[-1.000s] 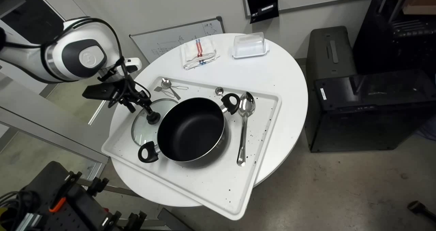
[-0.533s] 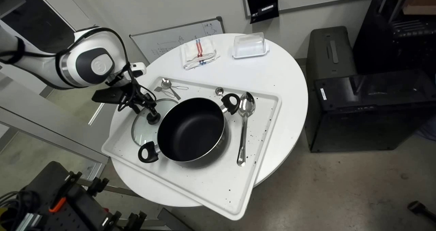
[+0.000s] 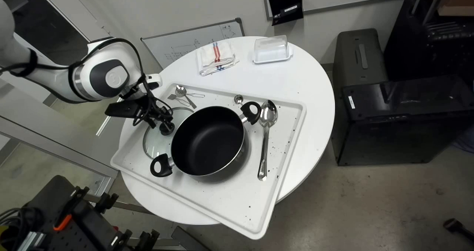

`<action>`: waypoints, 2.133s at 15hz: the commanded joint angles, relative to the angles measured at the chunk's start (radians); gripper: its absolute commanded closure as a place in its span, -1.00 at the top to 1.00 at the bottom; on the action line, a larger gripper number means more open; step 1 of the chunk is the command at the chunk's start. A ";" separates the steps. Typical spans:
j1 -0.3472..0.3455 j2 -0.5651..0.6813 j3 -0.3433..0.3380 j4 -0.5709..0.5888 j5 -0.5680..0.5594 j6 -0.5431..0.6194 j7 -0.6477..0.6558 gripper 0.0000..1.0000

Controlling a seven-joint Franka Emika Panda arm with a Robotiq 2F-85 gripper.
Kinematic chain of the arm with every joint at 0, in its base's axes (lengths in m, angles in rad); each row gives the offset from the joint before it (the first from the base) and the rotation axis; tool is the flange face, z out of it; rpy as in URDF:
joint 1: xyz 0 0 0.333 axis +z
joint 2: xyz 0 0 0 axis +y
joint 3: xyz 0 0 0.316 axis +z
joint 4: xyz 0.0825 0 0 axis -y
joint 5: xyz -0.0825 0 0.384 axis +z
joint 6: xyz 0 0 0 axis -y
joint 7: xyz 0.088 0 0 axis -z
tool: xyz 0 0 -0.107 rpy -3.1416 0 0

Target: Place the lid on the pot

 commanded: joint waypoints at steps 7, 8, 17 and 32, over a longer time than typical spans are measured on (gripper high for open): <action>0.022 0.014 -0.023 0.005 0.002 0.055 -0.005 -0.50; 0.024 0.013 -0.024 0.003 0.002 0.057 -0.004 -0.50; 0.016 -0.088 -0.001 -0.081 0.004 0.054 -0.036 -0.50; 0.004 -0.428 0.034 -0.302 0.013 -0.038 -0.030 -0.50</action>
